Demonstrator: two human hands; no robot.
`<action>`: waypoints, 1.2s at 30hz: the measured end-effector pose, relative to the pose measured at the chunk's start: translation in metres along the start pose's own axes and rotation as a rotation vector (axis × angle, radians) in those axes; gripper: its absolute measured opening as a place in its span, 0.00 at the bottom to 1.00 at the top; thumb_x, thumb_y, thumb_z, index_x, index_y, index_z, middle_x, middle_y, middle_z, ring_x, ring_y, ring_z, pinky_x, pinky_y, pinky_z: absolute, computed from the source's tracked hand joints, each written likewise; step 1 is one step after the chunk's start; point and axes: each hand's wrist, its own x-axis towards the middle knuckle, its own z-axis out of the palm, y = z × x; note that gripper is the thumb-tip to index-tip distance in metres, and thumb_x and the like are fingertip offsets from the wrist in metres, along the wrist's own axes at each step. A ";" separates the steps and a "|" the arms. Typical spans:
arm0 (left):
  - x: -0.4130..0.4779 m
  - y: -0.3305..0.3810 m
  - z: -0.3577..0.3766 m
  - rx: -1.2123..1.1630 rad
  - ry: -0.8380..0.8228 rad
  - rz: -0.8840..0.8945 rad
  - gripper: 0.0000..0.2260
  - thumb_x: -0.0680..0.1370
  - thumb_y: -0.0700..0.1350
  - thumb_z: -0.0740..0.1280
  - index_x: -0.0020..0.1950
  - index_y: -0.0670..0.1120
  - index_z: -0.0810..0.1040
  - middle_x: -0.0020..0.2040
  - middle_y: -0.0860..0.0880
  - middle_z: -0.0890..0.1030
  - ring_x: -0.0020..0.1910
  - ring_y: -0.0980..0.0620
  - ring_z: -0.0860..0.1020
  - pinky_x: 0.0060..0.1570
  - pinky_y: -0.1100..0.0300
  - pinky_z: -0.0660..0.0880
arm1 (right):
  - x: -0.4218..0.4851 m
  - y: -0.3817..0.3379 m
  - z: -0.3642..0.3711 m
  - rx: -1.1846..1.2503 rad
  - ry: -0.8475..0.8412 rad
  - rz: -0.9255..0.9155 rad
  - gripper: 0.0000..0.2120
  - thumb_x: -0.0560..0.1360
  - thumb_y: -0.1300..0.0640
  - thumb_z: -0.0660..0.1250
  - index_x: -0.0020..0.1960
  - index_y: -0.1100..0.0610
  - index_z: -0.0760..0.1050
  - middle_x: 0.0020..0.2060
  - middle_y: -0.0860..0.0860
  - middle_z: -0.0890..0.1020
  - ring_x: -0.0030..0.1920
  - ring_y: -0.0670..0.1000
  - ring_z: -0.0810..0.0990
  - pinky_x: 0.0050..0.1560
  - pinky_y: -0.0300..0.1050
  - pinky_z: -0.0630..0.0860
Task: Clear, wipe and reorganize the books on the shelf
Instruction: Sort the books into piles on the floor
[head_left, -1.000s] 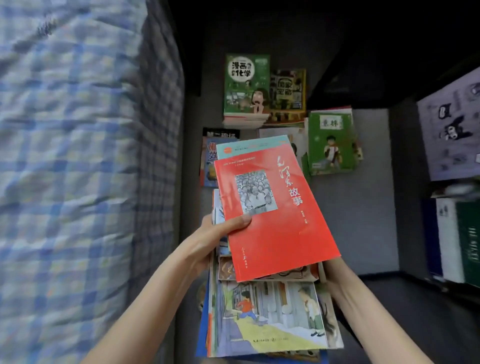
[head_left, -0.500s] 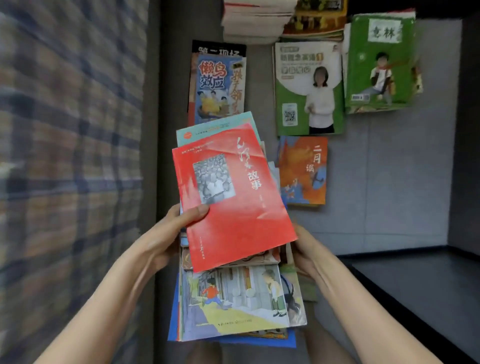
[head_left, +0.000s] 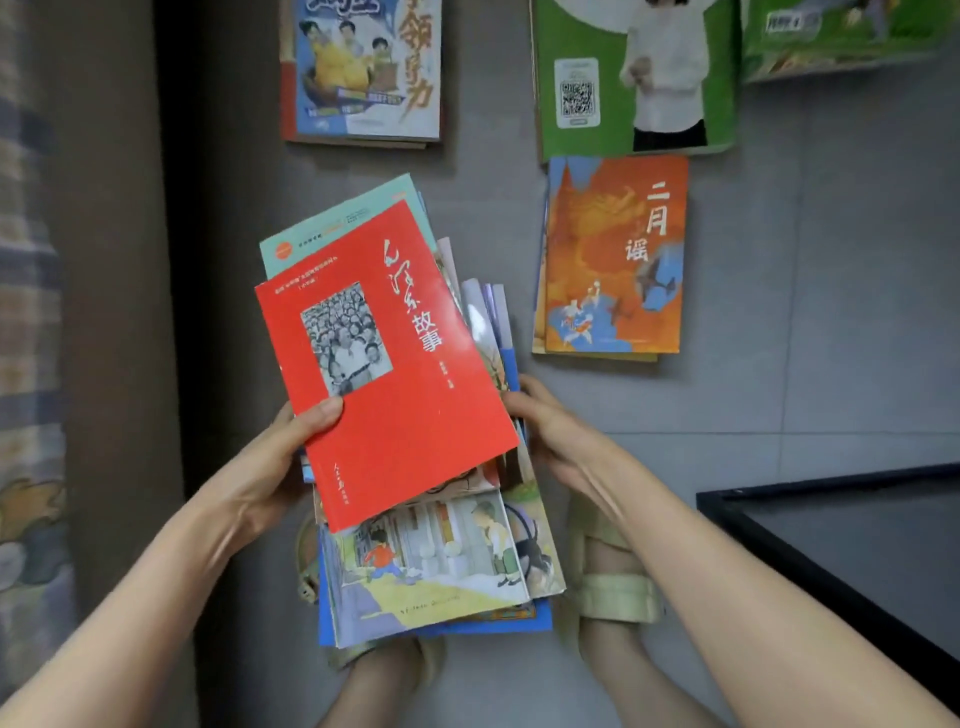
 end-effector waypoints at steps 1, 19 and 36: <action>0.006 -0.005 0.001 0.013 -0.004 0.001 0.55 0.36 0.61 0.82 0.61 0.48 0.74 0.40 0.51 0.85 0.36 0.55 0.84 0.31 0.62 0.79 | 0.008 0.006 -0.004 0.002 -0.010 0.016 0.54 0.53 0.40 0.76 0.74 0.52 0.60 0.70 0.52 0.71 0.66 0.51 0.73 0.68 0.55 0.68; 0.029 -0.010 -0.005 0.457 -0.138 -0.015 0.54 0.48 0.67 0.79 0.69 0.58 0.59 0.61 0.56 0.79 0.56 0.54 0.81 0.57 0.49 0.77 | 0.029 -0.052 -0.028 -0.716 0.051 -0.152 0.22 0.80 0.46 0.58 0.49 0.66 0.77 0.45 0.64 0.80 0.43 0.59 0.79 0.41 0.47 0.72; 0.022 0.029 0.020 0.866 0.236 0.306 0.36 0.54 0.73 0.72 0.55 0.55 0.72 0.47 0.56 0.83 0.44 0.58 0.83 0.45 0.55 0.80 | 0.014 -0.098 0.001 -1.041 0.136 -0.634 0.12 0.71 0.55 0.74 0.38 0.58 0.72 0.32 0.50 0.77 0.34 0.51 0.75 0.38 0.46 0.72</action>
